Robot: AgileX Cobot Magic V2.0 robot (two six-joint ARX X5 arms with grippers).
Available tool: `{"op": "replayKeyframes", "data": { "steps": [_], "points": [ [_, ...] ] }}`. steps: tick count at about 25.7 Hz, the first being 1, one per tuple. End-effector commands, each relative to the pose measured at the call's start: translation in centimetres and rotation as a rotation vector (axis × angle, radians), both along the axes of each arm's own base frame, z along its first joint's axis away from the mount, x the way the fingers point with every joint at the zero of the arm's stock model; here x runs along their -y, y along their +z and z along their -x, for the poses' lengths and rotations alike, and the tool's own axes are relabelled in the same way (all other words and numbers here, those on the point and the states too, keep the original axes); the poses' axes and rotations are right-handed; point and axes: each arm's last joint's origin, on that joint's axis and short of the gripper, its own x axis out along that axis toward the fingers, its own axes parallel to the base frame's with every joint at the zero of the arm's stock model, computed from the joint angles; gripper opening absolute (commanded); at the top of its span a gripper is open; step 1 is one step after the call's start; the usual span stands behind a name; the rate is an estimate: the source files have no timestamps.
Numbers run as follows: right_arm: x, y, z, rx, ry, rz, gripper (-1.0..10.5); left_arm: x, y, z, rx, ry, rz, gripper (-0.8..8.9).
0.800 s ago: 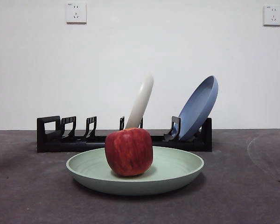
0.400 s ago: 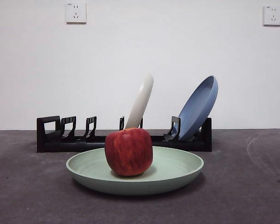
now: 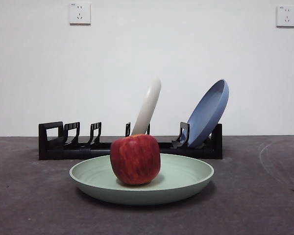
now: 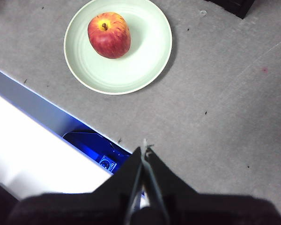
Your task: Take the green plate from the plate rack,put the plate on the table,take the apple from the table,put the apple in the plate
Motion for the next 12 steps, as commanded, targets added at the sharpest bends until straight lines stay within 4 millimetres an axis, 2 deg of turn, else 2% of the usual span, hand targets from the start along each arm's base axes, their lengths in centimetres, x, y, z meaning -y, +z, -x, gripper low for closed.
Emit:
{"op": "replayKeyframes", "data": {
  "steps": [1,7,12],
  "points": [
    [0.1,-0.2,0.1,-0.019,-0.009,0.014,-0.2,0.0,-0.4,-0.1,0.014,-0.004,0.006,-0.03],
    [0.1,-0.2,0.1,-0.019,-0.009,0.014,-0.2,0.0,-0.5,-0.1,-0.004,-0.009,-0.09,-0.03],
    [0.1,-0.2,0.1,-0.019,-0.009,0.014,-0.2,0.0,-1.4,0.0,-0.095,-0.026,-0.134,-0.03]
  ]
}}
